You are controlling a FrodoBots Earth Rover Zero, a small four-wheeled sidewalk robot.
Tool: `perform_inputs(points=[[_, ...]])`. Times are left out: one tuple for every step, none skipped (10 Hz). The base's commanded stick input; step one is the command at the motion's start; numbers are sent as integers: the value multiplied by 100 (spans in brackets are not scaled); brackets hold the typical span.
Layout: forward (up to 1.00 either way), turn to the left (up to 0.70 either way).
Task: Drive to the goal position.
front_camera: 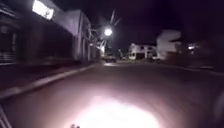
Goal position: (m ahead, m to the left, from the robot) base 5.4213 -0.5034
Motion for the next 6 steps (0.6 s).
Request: perform_inputs(points=[[100, -24], [100, -27], [100, -27], [100, -27], [100, -9], [100, 0]])
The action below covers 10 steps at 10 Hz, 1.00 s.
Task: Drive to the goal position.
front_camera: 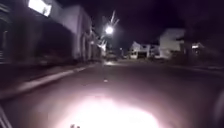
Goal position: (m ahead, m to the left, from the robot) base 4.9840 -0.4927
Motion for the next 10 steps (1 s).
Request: perform_inputs(points=[[100, 0], [100, 0], [100, 0], [100, 0], [100, 0], [100, 0], [100, 0], [100, 0], [100, 0], [100, 0]])
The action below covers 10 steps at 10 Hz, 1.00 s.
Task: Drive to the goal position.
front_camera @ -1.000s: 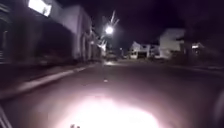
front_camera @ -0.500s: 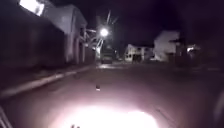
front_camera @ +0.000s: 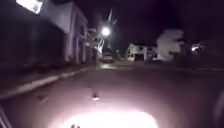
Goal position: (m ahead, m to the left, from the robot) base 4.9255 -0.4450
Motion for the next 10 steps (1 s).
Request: perform_inputs(points=[[100, 0], [100, 0], [100, 0], [100, 0], [100, -5], [100, -27], [100, -27], [100, -27], [100, -27], [100, -27]])
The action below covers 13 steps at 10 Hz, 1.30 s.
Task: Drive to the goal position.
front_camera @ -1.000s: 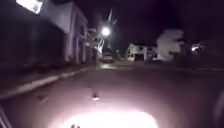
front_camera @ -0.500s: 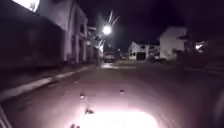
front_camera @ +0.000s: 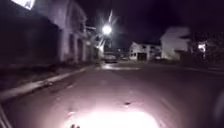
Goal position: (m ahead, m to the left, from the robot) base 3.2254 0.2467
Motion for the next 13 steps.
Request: perform_inputs(points=[[100, -27], [100, -21], [100, -7], [100, 0], [100, 0], [100, 0], [100, 0], [100, 0], [100, 0], [100, 0], [100, 0], [100, 0], [100, 0]])
